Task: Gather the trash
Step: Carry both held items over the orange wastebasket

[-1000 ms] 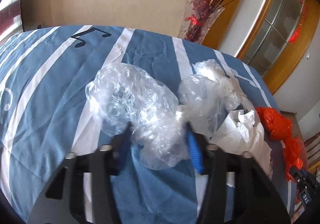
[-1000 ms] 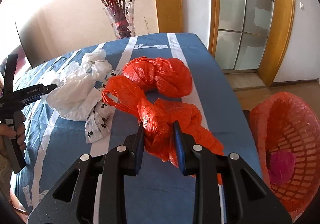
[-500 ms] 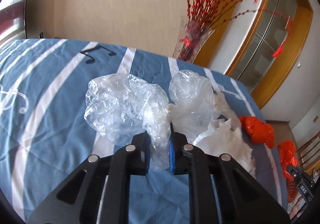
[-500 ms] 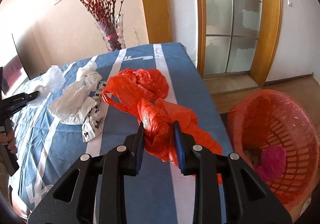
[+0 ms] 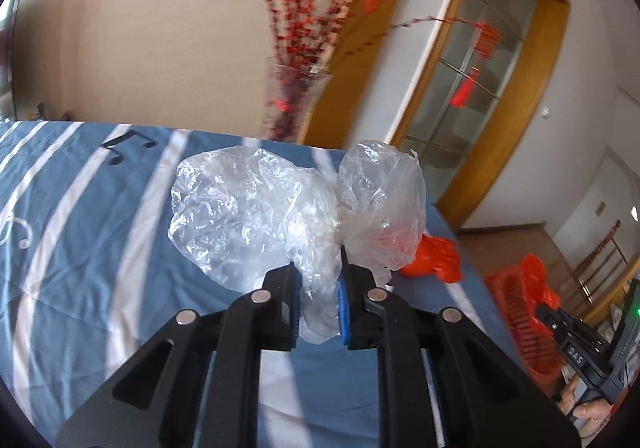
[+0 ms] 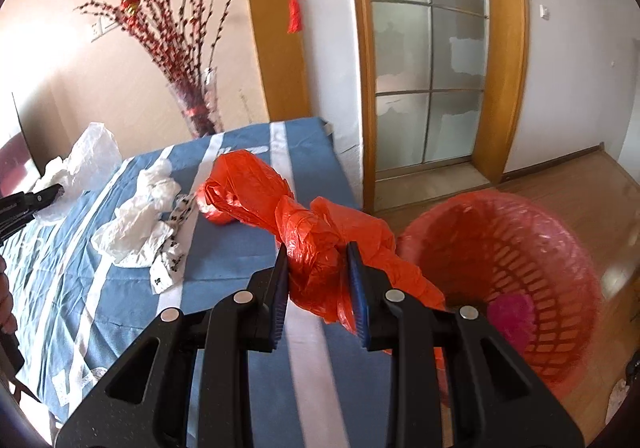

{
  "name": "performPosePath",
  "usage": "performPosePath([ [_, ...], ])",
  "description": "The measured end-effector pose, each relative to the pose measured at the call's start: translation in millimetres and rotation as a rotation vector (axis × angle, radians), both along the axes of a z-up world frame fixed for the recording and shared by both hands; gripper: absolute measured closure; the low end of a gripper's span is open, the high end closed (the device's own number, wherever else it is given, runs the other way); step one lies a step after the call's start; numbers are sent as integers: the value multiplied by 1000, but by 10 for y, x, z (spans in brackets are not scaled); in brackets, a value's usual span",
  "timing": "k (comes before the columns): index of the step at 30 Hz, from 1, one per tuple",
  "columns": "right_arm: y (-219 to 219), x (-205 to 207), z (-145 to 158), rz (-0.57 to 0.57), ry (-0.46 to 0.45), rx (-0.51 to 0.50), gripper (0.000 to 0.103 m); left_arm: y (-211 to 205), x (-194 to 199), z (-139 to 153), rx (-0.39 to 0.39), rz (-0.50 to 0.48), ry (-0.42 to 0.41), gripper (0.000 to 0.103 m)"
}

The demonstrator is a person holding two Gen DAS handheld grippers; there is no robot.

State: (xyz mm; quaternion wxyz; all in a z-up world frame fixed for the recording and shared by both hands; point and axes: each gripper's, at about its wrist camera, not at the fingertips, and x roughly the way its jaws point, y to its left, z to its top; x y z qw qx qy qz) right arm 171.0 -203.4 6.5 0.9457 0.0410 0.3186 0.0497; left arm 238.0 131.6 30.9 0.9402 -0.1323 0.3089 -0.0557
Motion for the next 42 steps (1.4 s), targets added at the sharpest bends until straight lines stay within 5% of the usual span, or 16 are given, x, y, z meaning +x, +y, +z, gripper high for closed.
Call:
performPosePath([
  [25,-1274,-409,29,-296,-51,84,75,-2007,35,-188,-42,-366,60,87],
  [42,-1761,-446,-29,-408,-64,157,75,-2786,160,-427,-43,-497,119,87],
])
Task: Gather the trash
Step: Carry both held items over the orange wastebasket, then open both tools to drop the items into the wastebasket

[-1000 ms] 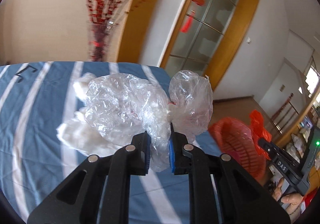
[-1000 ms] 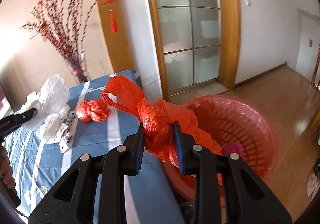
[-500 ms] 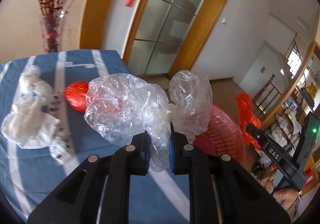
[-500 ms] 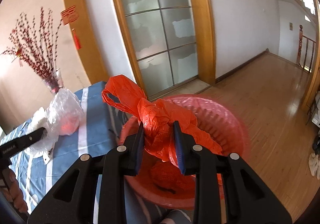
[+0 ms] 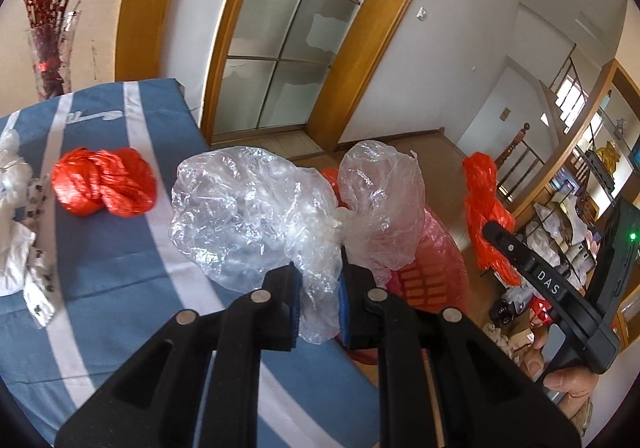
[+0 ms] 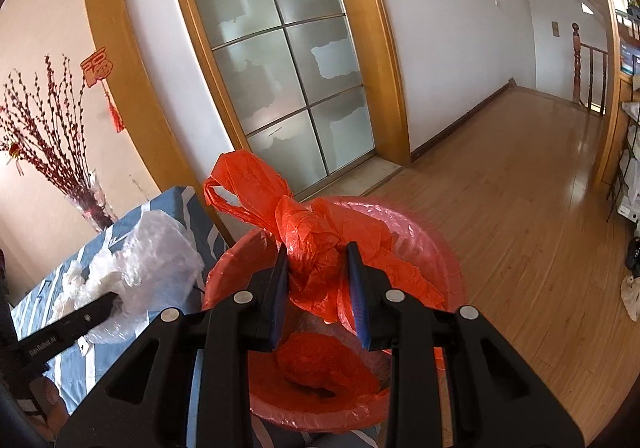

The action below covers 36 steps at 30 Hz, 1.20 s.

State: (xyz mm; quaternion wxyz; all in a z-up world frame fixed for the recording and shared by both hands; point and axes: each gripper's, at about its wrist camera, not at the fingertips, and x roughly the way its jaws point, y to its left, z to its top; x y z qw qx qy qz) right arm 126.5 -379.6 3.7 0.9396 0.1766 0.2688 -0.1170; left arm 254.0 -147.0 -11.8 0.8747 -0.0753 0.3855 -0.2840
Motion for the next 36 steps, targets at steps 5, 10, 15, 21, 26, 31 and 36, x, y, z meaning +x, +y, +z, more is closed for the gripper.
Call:
performPosePath([
  [5,-47,42,-2,-11,-4,13,75,-194,4,-66,2,-28,15,87],
  [10,-146,74,-41,-24,-1,51,75,-304,84,-130,-5,-49,37,87],
  [15,-243,92,-94,-34,3,87,75,-457,151,-192,-4,-73,62,87],
  [21,-335,116,-132,-40,0,131,74,-624,157,-220,0,-109,67,85],
  [26,-446,101,-139,-46,-27,187,59,-709,167,-277,3,-127,78,71],
  [31,-483,63,-159,-61,-26,192,51,-707,164,-336,16,-117,90,59],
  [36,-508,40,-193,-79,-13,195,50,-609,176,-377,31,-89,99,51],
])
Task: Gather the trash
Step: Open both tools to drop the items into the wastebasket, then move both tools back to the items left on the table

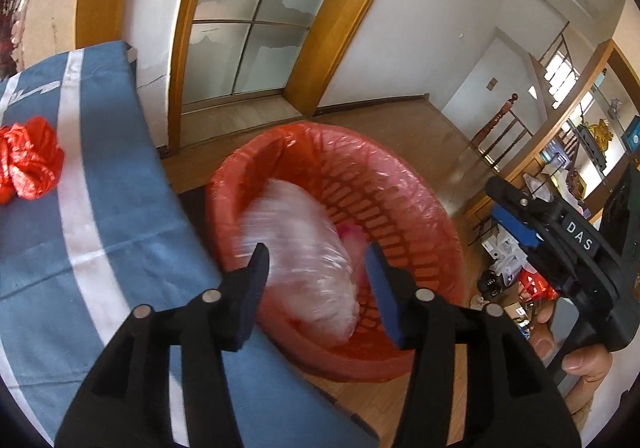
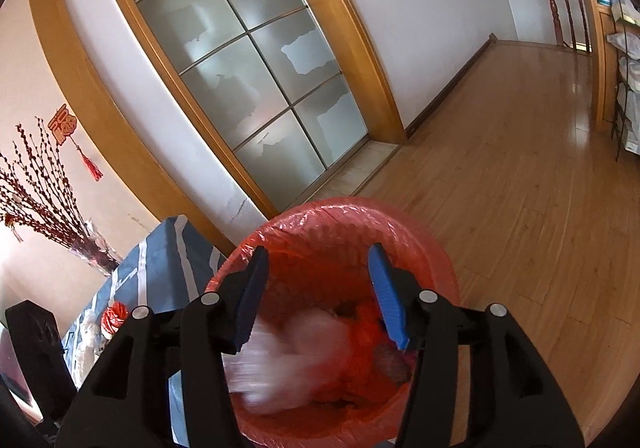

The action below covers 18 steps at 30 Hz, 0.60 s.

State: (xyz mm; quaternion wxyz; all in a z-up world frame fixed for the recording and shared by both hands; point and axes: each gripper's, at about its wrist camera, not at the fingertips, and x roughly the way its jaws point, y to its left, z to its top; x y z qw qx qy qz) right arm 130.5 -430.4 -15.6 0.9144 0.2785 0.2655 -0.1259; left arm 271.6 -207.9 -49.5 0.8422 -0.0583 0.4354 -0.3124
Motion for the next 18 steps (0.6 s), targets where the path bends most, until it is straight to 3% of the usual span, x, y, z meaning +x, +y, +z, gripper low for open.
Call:
performPosePath([
  [12,178,43,22,29,22,-35,50,415,-51,-36,66,79,-33,46],
  [18,396,121,49,74,31,-69,49,764,-61,-22,63,137,-30,45],
])
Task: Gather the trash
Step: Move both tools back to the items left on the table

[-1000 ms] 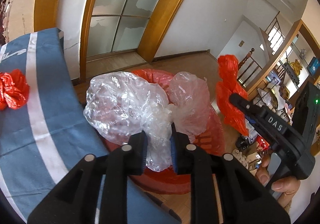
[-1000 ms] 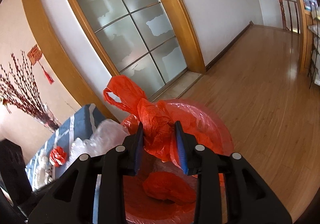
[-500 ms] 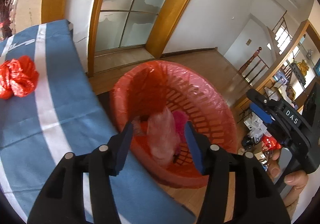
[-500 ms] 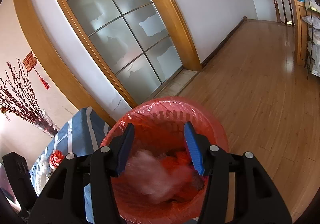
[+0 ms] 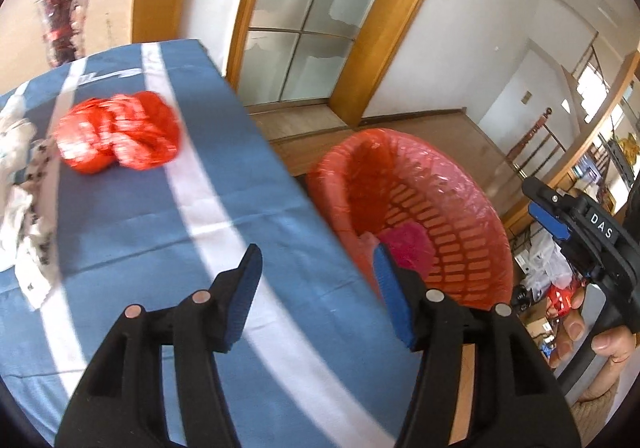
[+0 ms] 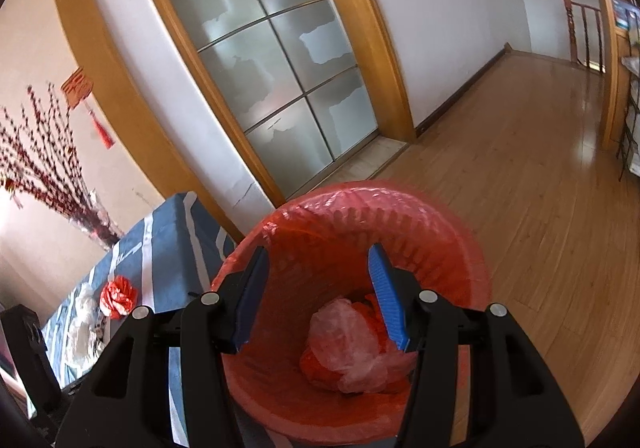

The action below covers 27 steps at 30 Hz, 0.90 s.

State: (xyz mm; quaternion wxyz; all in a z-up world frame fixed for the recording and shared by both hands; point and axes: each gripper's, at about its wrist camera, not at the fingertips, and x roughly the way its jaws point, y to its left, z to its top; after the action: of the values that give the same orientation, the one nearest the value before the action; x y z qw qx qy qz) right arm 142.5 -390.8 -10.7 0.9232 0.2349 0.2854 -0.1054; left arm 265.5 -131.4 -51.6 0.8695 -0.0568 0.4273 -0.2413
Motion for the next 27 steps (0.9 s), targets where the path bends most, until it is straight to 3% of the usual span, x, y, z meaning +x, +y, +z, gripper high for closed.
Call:
performPosePath([
  [3,128,24,17,18,-3,-20,34,184,-24,6,11,33,-11,41],
  [6,244,52,49,37,-6,-39,27,353,-45,21,21,66,-23,35],
  [17,759,245,58,157,20,-88,26,1295,-84,75,90,225,-63,29],
  [27,1398,471,0,307,44,-112,26,2379,105,208,137,455,-113,27],
])
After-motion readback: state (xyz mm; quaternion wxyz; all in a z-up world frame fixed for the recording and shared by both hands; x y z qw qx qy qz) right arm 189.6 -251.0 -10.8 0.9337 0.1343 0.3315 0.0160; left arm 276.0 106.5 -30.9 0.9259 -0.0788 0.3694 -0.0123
